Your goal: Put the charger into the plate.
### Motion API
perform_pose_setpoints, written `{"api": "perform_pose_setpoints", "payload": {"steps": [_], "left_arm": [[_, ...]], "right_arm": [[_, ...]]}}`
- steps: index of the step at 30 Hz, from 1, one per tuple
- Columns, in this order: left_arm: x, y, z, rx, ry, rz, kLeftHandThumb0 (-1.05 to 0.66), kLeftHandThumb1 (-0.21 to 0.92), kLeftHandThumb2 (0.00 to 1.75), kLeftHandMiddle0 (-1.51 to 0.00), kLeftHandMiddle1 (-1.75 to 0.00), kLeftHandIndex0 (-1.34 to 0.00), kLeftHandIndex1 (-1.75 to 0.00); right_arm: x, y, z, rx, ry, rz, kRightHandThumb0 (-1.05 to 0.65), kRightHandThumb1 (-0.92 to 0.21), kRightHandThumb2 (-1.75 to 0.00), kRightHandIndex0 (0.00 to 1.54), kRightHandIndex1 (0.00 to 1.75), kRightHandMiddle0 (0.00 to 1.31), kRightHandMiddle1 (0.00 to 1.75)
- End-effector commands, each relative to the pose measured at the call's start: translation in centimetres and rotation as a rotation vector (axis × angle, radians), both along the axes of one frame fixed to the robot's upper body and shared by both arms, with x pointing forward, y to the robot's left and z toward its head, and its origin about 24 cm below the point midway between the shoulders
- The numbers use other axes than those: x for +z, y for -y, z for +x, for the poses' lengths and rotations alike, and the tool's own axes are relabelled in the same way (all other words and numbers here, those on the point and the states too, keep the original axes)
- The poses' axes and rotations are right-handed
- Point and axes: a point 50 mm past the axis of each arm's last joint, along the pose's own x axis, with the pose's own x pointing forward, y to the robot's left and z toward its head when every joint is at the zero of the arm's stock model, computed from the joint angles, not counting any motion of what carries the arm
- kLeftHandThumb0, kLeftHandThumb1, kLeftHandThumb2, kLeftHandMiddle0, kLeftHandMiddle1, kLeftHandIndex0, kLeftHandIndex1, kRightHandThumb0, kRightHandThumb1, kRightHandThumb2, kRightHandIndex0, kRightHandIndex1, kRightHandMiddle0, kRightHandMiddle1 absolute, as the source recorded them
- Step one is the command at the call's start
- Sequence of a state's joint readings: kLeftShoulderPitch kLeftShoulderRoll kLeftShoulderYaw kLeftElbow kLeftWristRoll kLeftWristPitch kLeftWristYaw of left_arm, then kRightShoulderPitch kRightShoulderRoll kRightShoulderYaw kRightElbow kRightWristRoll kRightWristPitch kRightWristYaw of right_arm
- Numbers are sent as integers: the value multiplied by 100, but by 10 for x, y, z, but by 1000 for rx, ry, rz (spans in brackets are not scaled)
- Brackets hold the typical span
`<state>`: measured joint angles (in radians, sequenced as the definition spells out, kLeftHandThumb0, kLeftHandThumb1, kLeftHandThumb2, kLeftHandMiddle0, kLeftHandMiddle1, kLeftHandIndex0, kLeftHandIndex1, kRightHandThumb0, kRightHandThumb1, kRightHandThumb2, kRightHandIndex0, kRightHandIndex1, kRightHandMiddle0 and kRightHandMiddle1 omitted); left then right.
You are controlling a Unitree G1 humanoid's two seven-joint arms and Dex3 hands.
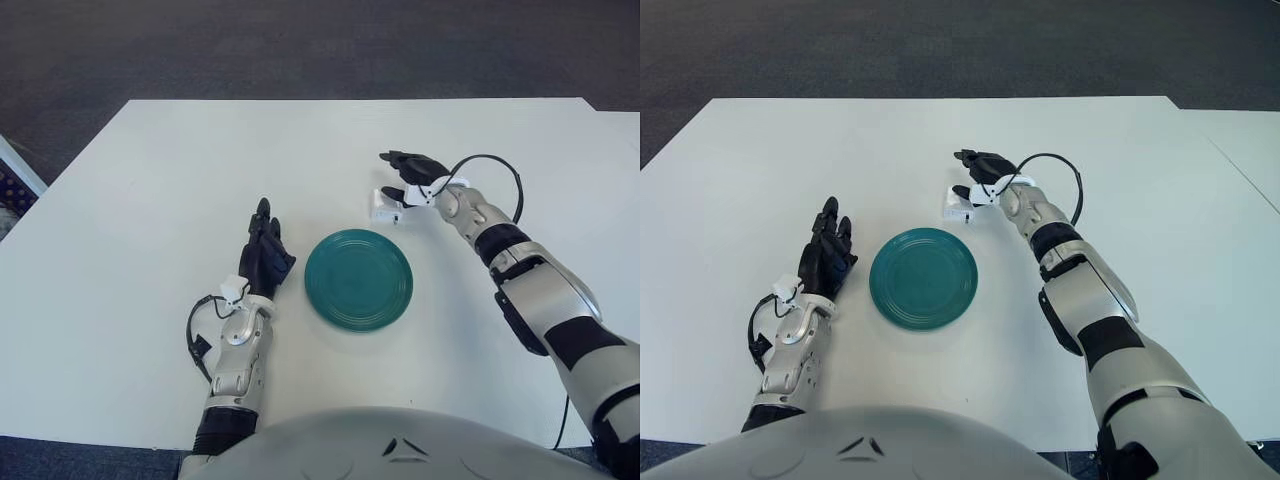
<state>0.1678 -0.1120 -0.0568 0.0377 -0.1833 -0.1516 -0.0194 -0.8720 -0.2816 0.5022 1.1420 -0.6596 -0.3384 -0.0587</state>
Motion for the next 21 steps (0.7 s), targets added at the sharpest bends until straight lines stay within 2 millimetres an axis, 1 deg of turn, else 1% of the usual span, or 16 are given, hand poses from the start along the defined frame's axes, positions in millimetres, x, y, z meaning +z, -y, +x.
{"api": "perform_pose_setpoints", "payload": {"steps": [1, 9, 17, 21], "left_arm": [[-11, 4, -6, 21, -95, -32, -105, 92, 120, 0, 0, 0, 0], [-10, 7, -4, 22, -107, -36, -105, 92, 120, 0, 0, 0, 0], [-9, 6, -4, 13, -92, -23, -105, 92, 118, 0, 0, 0, 0], [-10, 5, -3, 9, -89, -43, -105, 92, 117, 0, 0, 0, 0]], "right_arm": [[-4, -3, -2, 17, -5, -32, -105, -92, -90, 3, 0, 0, 23], [-1, -6, -1, 42, 2, -55, -105, -92, -91, 3, 0, 0, 23], [0, -8, -5, 102, 20, -83, -105, -92, -90, 3, 0, 0, 22], [0, -12, -8, 144, 21, -107, -105, -92, -91, 2, 0, 0, 19]]}}
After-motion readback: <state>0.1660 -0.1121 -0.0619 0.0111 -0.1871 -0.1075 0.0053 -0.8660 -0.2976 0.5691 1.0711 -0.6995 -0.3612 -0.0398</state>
